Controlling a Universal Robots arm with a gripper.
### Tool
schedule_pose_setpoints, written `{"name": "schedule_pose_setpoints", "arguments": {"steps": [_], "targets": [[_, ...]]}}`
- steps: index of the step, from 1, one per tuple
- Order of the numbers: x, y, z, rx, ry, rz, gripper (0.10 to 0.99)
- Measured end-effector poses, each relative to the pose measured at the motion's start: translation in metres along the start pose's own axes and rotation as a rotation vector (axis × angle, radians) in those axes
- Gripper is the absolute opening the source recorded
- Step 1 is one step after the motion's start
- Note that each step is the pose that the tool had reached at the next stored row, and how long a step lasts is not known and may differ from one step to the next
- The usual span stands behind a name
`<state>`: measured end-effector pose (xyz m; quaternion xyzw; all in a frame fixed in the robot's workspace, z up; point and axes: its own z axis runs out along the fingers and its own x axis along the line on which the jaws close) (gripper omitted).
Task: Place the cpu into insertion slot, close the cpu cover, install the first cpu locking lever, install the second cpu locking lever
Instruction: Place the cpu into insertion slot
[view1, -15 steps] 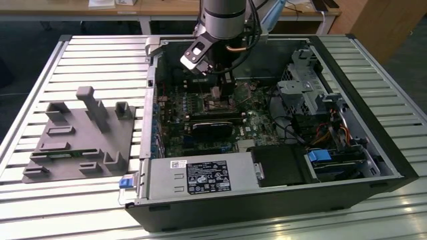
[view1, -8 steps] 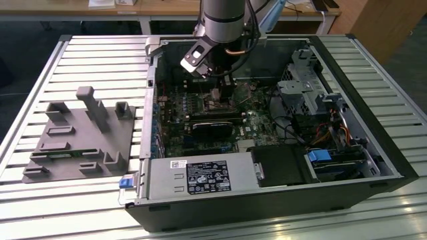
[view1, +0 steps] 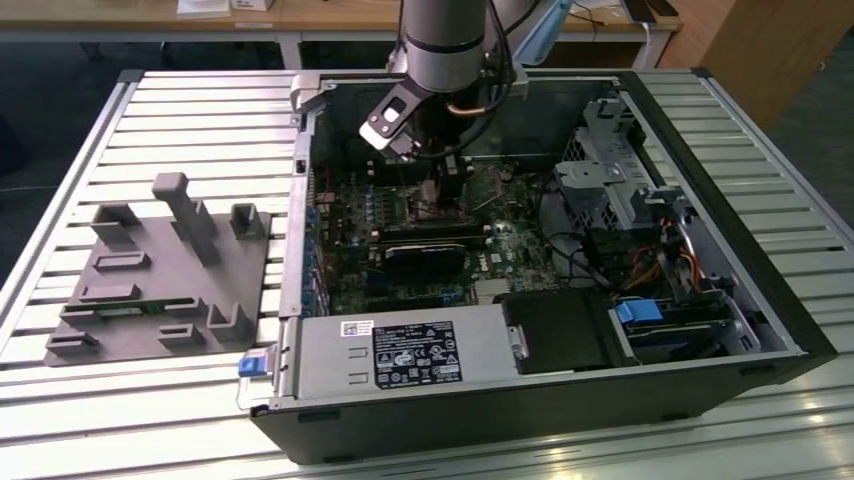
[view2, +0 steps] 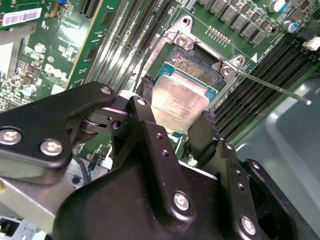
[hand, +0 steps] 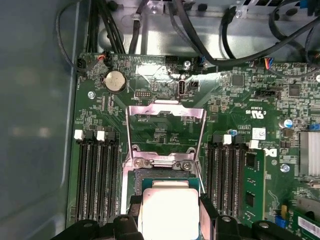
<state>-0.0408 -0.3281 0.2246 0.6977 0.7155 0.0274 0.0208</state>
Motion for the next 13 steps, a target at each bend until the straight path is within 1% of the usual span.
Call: {"name": "schedule_pose_setpoints", "arguments": {"steps": [7,11,13], "targets": [[0.0017,-0.0026,0.0098,0.0,-0.0005,0.01,0.533],[0.0025,-0.003,0.015,0.0,-0.0024,0.034,0.533],[0.0025,-0.0032,0.0177,0.0,-0.0027,0.037,0.533]]}}
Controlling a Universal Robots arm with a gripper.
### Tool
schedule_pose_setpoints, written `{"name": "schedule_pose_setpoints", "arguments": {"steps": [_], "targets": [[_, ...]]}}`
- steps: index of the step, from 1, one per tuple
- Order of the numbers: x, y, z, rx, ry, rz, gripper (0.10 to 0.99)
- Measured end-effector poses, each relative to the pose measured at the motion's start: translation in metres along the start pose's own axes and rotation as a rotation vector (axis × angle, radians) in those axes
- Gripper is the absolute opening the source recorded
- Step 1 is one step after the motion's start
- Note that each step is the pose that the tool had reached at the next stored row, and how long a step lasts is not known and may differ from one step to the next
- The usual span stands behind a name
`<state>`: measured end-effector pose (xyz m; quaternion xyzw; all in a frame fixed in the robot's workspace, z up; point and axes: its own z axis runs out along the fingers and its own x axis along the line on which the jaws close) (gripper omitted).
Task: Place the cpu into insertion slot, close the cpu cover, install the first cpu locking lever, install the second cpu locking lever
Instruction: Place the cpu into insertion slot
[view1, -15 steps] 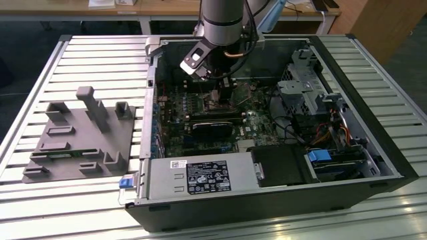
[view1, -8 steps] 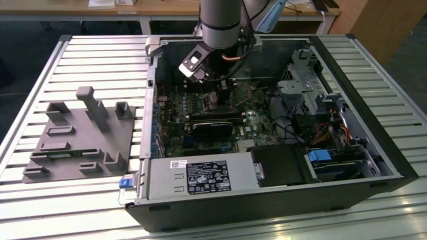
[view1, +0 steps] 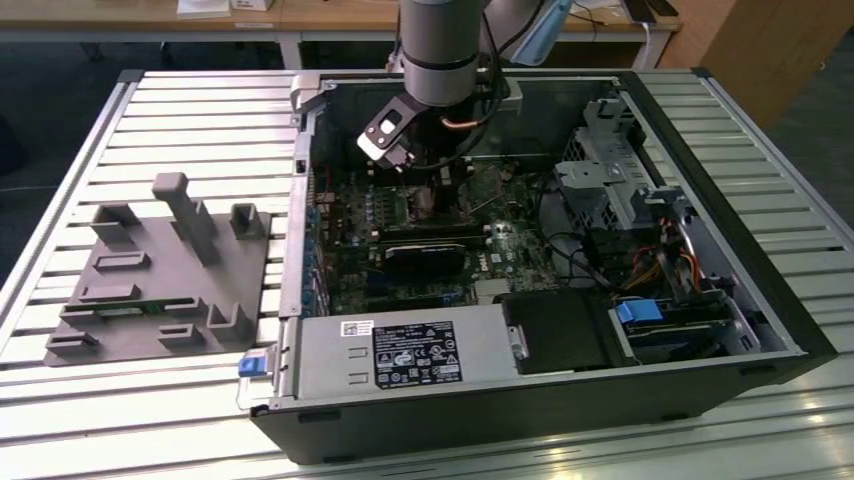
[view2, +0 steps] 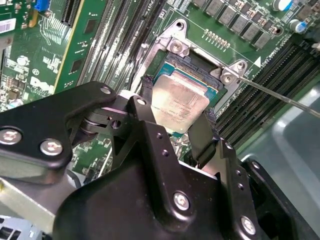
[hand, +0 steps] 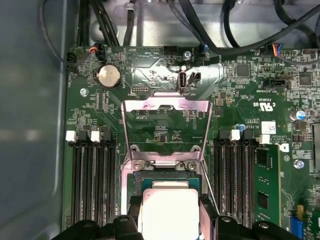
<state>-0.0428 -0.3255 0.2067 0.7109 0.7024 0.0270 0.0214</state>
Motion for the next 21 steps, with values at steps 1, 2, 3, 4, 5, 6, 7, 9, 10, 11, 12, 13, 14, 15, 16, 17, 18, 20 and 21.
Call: {"name": "schedule_pose_setpoints", "arguments": {"steps": [1,2,3,4,5,6,7,9,10,11,12,13,14,15,16,17,18,20,21], "targets": [[0.0,-0.0001,0.0014,0.0,0.0,0.0,0.533],[0.0,-0.0002,0.0027,0.0,0.0001,0.0,0.533],[0.0,-0.0003,0.0038,0.0,0.0002,0.0,0.533],[0.0,-0.0004,0.0048,0.0,0.0002,0.0,0.533],[0.0001,-0.0004,0.0056,0.0,0.0001,0.0,0.533],[0.0001,-0.0005,0.0063,0.0,0.0001,0.0,0.533],[0.0002,-0.0005,0.007,0.0,0.0,0.0,0.533],[0.0004,-0.0006,0.0086,0.0,0.0001,0.0,0.533],[0.0006,-0.0007,0.0094,0.0,0.0,0.0,0.533],[0.0008,-0.0007,0.0102,0.0,0.0001,0.0,0.533],[0.0009,-0.0008,0.0108,0.0,0.0001,0.0,0.533],[0.0009,-0.0008,0.0111,0.0,0.0,0.0,0.533],[0.0009,-0.0008,0.011,0.0,-0.0001,0.0,0.533],[0.0009,-0.0008,0.0111,0.0,-0.0001,0.0,0.533],[0.0009,-0.0008,0.0111,0.0,-0.0002,0.0,0.533],[0.001,-0.0008,0.0111,0.0,-0.0001,0.0,0.533],[0.001,-0.0008,0.0111,0.0,-0.0001,0.0,0.533],[0.001,-0.0008,0.0111,0.0,-0.0002,0.0,0.533],[0.001,-0.0008,0.0111,0.0,-0.0001,0.0,0.533]]}}
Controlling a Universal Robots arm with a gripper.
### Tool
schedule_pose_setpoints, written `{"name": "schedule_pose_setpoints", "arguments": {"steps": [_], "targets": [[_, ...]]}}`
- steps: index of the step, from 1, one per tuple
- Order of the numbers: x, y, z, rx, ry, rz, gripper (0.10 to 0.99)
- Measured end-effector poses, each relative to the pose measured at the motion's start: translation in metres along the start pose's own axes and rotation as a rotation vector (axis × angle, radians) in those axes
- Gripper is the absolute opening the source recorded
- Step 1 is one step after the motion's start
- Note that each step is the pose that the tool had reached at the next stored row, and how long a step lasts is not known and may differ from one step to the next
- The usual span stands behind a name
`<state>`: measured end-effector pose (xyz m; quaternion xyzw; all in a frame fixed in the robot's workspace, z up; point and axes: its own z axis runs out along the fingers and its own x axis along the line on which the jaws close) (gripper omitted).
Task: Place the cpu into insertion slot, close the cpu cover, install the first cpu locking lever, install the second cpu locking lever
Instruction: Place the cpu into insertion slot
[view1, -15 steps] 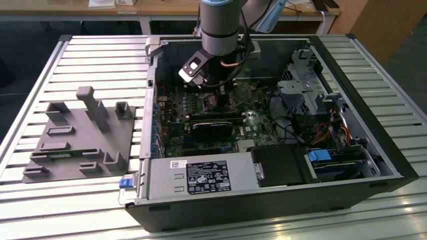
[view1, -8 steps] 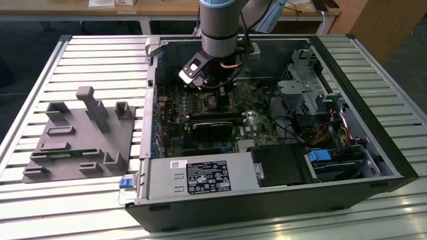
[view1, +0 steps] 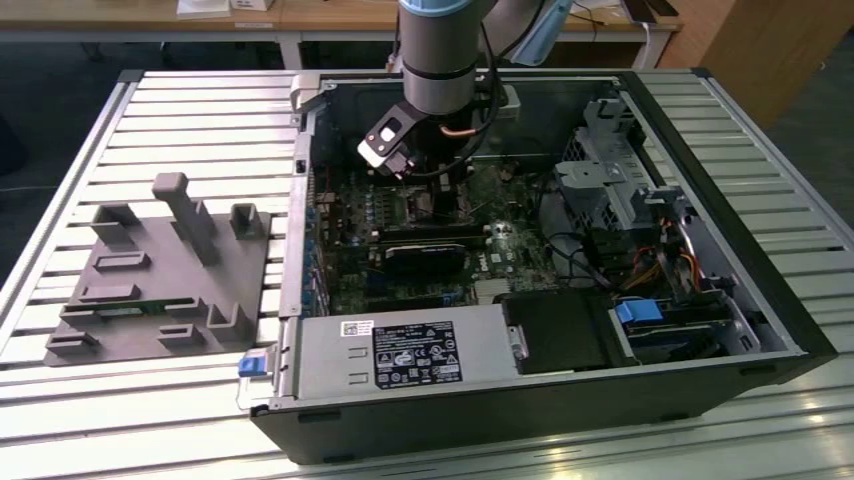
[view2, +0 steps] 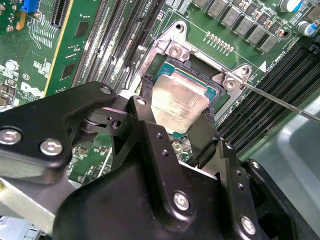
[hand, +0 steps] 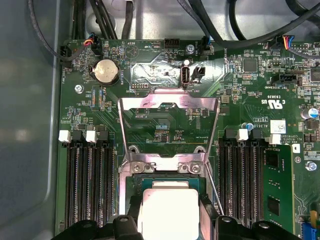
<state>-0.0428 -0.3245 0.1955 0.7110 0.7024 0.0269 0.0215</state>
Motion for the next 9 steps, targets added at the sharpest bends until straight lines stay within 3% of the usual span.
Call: {"name": "schedule_pose_setpoints", "arguments": {"steps": [2,3,9], "targets": [[0.0,0.0,0.0,0.0,-0.0001,0.0,0.545],[0.0,0.0,0.0001,0.0,0.0,0.0,0.608],[0.0017,0.0,0.0007,0.0,0.0001,0.0,0.608]]}}
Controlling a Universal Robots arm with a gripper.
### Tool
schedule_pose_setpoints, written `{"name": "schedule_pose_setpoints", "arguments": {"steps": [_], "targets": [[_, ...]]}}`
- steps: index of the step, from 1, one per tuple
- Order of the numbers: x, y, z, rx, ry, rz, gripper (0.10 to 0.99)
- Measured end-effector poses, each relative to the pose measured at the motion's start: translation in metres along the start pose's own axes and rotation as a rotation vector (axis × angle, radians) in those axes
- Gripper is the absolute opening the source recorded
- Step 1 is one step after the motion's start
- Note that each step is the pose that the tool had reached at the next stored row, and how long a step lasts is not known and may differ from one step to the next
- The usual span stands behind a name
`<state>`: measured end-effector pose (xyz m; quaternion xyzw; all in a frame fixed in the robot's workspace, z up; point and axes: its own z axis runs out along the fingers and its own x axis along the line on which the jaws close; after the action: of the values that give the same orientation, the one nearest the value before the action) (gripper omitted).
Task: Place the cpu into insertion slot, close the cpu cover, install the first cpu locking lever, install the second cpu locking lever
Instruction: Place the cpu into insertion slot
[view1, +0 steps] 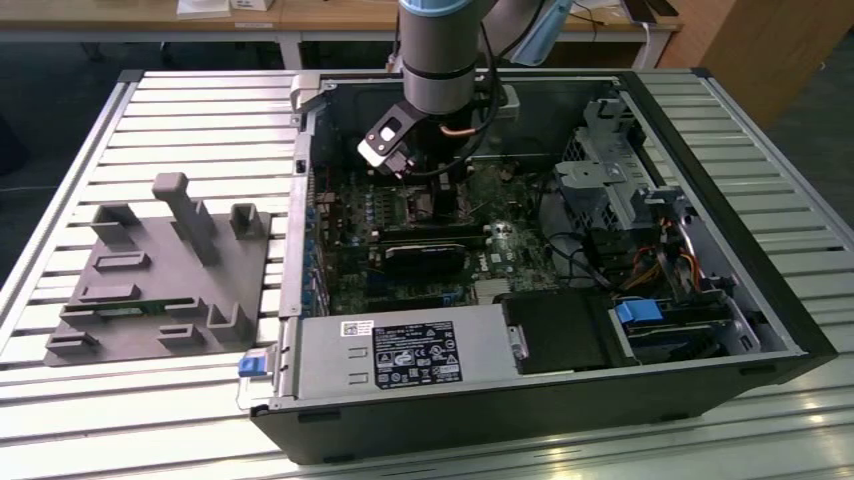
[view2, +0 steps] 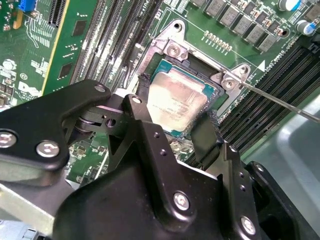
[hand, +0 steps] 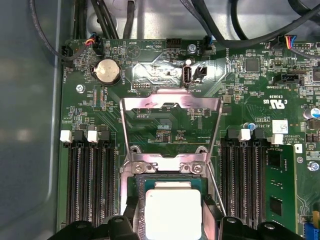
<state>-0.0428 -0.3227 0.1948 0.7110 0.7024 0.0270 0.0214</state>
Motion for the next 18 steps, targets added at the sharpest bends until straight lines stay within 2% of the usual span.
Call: {"name": "schedule_pose_setpoints", "arguments": {"steps": [13,18], "targets": [[0.0036,-0.0001,0.001,0.0,0.0004,0.0,0.608],[0.0036,0.0001,-0.0012,0.0,0.0004,0.0,0.608]]}}
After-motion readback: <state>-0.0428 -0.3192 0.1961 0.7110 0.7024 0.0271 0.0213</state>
